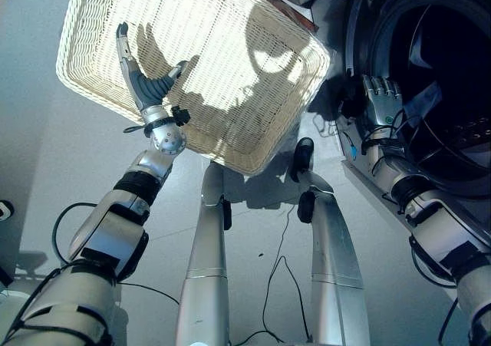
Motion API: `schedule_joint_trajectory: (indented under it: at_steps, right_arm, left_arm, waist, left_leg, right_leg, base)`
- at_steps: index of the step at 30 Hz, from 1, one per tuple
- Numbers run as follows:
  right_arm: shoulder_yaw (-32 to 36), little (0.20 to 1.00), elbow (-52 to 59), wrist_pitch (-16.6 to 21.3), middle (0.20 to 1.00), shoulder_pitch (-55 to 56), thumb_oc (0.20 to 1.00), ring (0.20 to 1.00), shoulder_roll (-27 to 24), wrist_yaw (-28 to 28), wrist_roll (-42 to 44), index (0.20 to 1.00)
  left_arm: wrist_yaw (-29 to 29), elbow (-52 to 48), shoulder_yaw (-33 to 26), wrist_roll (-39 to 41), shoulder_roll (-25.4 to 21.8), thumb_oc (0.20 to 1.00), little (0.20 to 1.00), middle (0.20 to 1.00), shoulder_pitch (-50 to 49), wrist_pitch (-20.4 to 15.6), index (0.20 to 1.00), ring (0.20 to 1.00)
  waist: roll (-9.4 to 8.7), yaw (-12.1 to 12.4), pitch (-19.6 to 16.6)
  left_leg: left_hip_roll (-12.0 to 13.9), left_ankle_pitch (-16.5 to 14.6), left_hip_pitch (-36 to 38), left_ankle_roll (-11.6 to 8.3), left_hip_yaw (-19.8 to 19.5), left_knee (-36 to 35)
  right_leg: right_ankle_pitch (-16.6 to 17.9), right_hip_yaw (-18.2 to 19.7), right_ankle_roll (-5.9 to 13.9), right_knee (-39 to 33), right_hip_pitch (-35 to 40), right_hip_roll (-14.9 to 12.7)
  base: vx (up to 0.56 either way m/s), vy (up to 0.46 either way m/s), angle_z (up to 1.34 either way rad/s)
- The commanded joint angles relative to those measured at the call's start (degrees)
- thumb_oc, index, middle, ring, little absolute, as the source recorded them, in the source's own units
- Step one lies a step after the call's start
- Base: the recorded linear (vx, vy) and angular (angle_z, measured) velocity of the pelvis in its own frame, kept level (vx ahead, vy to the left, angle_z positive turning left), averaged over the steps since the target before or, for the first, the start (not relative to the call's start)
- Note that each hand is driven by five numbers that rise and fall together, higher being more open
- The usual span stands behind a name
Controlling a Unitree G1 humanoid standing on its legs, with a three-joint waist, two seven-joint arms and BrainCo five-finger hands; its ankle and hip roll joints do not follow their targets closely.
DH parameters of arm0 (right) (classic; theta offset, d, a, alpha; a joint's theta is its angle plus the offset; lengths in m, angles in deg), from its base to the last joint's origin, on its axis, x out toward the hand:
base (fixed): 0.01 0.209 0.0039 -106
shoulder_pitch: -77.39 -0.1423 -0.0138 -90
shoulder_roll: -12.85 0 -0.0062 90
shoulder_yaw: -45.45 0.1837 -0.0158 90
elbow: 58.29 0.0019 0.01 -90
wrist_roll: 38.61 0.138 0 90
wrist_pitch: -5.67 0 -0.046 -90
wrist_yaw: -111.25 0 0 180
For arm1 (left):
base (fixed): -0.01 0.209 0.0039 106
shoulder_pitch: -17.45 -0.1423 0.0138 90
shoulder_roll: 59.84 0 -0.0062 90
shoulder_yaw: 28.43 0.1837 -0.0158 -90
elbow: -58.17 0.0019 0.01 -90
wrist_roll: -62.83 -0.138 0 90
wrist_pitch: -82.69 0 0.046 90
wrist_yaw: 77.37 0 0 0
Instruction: Put the clothes into the washing machine.
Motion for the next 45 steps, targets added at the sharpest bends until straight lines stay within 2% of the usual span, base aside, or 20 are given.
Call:
schedule_joint_trajectory:
  at_steps: [1,26,32,37,38,39,44,45]
  right_arm:
    - [-1.96,0.200,-4.84,-4.34,0.200,-3.81,0.200,0.200,-3.94,-1.45,-1.02,0.200]
    - [-2.61,0.200,-3.61,-0.82,0.200,-2.69,0.200,0.200,-4.27,-3.12,-1.73,0.200]
    - [-1.68,0.200,-3.87,-2.13,0.200,-1.71,0.200,0.200,-4.29,-2.21,2.12,0.200]
    - [0.66,0.200,-4.61,-2.97,0.200,0.25,0.200,0.200,-5.19,0.17,11.84,0.200]
    - [5.82,0.200,-6.86,-2.48,0.200,1.66,0.200,0.200,-5.94,2.82,21.21,0.200]
    - [8.06,0.200,-7.69,-1.82,0.200,2.29,0.200,0.200,-6.57,4.31,25.94,0.200]
    - [17.72,0.200,-9.51,2.60,0.200,4.16,0.200,0.200,-10.69,9.78,40.42,0.200]
    - [20.92,0.200,-9.06,4.72,0.200,4.32,0.200,0.200,-12.34,11.32,47.11,0.200]
  left_arm:
    - [0.67,1.01,-1.94,-2.60,1.60,1.000,1.000,1.000,3.50,-2.19,1.000,1.000]
    - [0.27,0.03,-2.34,-2.18,0.97,1.000,1.000,1.000,2.62,-2.20,1.000,1.000]
    - [0.18,0.34,-2.46,-2.14,0.85,1.000,1.000,1.000,2.38,-2.67,1.000,1.000]
    - [0.66,-0.07,-2.51,-2.17,0.39,1.000,1.000,1.000,1.50,-2.92,1.000,1.000]
    - [0.39,-0.04,-3.09,-2.25,0.02,1.000,1.000,1.000,0.40,-3.80,1.000,1.000]
    - [0.45,-0.24,-3.17,-2.31,-0.14,1.000,1.000,1.000,-0.07,-3.97,1.000,1.000]
    - [0.71,-1.45,-3.59,-2.70,-1.13,1.000,1.000,1.000,-2.08,-3.87,1.000,1.000]
    - [0.76,-2.31,-3.68,-2.63,-1.76,1.000,1.000,1.000,-2.65,-3.30,1.000,1.000]
  waist:
    - [2.16,0.07,-0.66]
    - [1.75,0.07,-0.66]
    - [1.71,-0.03,-0.66]
    - [1.63,-0.21,-0.66]
    - [1.52,-0.26,-0.66]
    - [1.46,-0.31,-0.66]
    - [0.91,-0.63,-0.66]
    - [0.48,-0.83,-0.66]
  left_leg:
    - [-4.82,-7.96,0.66,3.84,5.26,6.54]
    - [-5.06,-7.89,0.75,3.93,4.79,6.68]
    - [-4.90,-7.82,0.69,3.75,4.82,6.63]
    - [-4.71,-7.76,0.57,3.76,5.05,6.61]
    - [-4.48,-7.92,0.73,3.68,5.11,6.62]
    - [-4.36,-8.02,0.78,3.64,5.15,6.68]
    - [-4.19,-9.00,1.16,3.79,4.77,7.05]
    - [-4.15,-9.24,1.26,3.85,4.49,7.11]
  right_leg:
    - [11.92,-2.55,4.24,-17.68,6.04,5.18]
    - [12.06,-2.72,4.08,-17.41,6.04,5.40]
    - [11.99,-2.47,4.05,-17.49,6.03,5.46]
    - [12.16,-2.27,4.03,-17.46,5.85,5.60]
    - [12.23,-2.12,4.03,-17.50,6.00,5.66]
    - [12.33,-2.04,4.07,-17.57,6.08,5.68]
    - [12.60,-1.77,4.43,-17.63,6.54,5.91]
    - [12.83,-1.72,4.62,-17.76,6.74,5.99]
  base:
    - [0.00,0.000,0.00]
    - [0.00,0.000,0.00]
    - [0.00,0.000,0.00]
    - [0.00,0.000,0.00]
    - [0.00,0.000,0.00]
    - [0.00,0.000,0.00]
    - [0.00,-0.018,0.00]
    - [0.01,-0.060,-0.01]
